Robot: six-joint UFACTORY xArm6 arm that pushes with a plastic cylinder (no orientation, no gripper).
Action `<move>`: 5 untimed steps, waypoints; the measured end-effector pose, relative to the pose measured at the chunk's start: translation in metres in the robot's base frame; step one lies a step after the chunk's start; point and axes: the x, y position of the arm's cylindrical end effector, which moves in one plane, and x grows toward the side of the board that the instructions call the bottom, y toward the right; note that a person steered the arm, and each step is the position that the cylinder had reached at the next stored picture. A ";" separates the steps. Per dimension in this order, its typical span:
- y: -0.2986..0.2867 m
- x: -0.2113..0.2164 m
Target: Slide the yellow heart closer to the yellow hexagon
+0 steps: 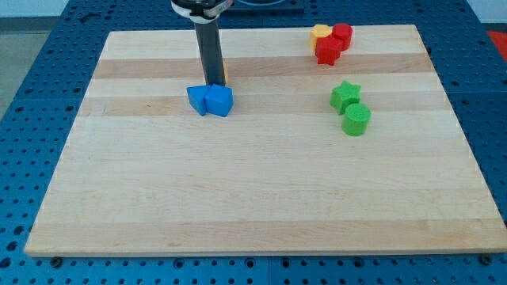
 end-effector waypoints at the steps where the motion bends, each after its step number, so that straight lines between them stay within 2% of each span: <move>1: -0.039 0.001; 2: -0.083 -0.001; 5: -0.016 -0.019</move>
